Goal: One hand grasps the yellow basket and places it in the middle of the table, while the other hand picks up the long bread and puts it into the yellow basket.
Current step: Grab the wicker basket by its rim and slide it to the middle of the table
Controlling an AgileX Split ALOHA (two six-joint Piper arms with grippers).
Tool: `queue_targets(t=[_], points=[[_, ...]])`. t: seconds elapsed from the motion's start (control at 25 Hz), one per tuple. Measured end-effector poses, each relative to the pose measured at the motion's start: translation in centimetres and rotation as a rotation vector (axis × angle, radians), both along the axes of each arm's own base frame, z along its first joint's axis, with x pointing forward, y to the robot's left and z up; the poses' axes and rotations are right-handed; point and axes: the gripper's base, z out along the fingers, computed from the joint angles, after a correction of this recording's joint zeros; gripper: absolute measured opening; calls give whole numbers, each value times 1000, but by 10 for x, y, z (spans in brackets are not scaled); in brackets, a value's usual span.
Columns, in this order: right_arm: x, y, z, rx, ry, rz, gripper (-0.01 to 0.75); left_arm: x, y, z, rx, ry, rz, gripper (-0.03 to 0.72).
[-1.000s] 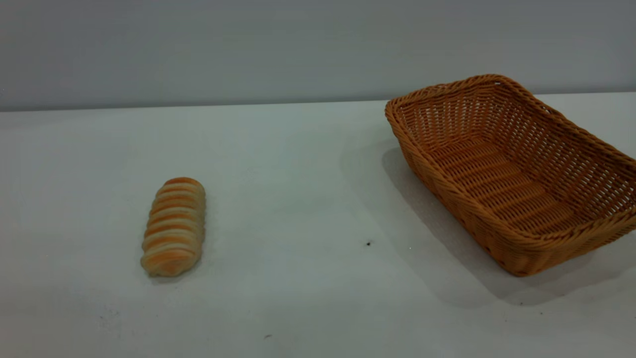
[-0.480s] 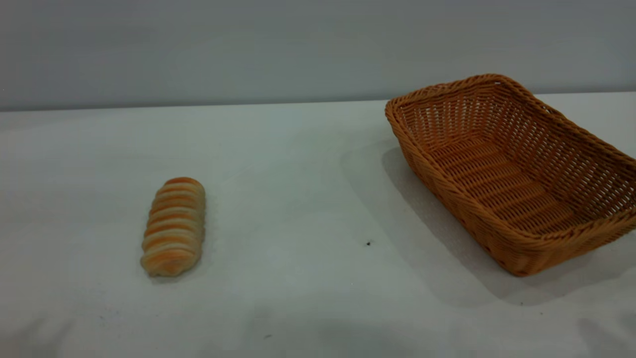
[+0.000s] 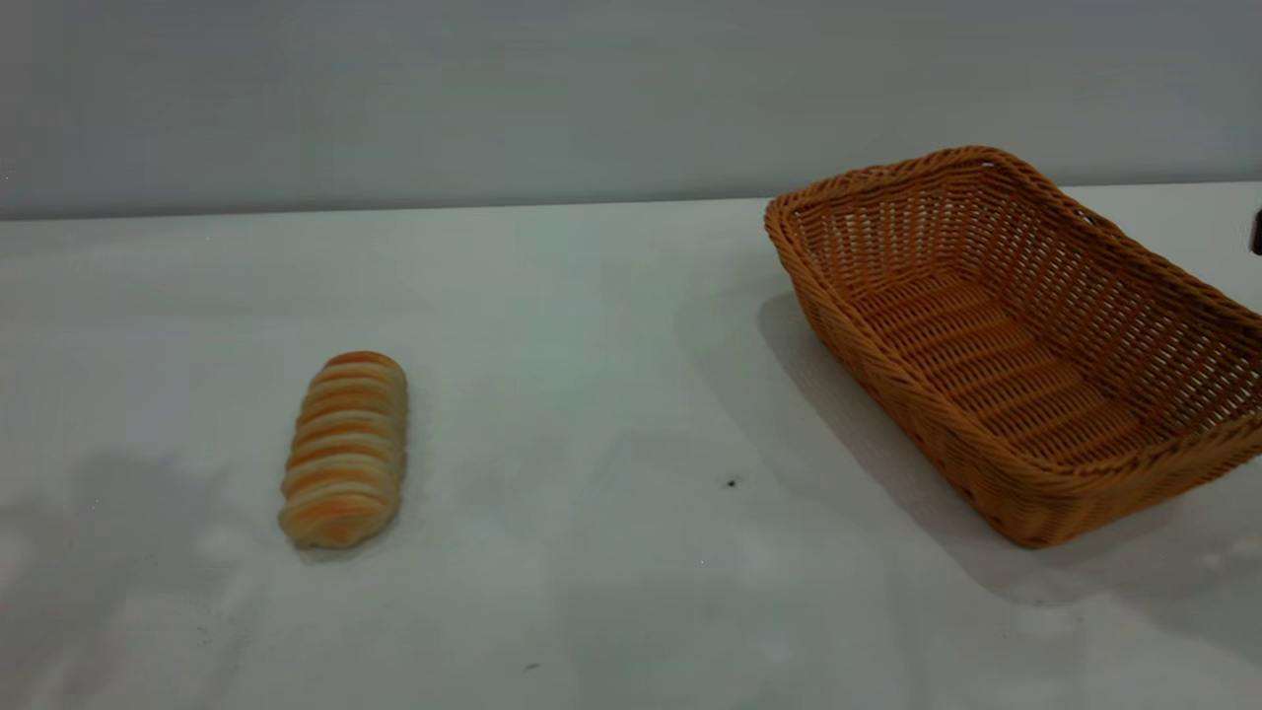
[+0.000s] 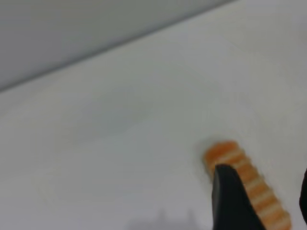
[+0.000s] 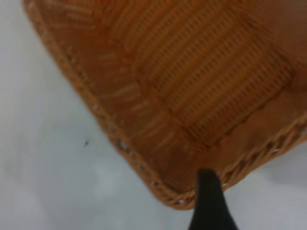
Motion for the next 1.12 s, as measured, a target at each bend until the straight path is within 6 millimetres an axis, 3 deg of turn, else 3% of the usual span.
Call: queue_targets(t=[0.2, 0.44, 1.12], points=[[-1, -22, -9, 40, 64, -108, 550, 31, -6, -3, -31, 4, -2, 411], [1, -26, -25, 80, 143, -153, 550, 54, -27, -18, -16, -20, -48, 411], [15, -24, -66, 173, 238, -189, 542, 71, -26, -29, -4, -80, -10, 414]])
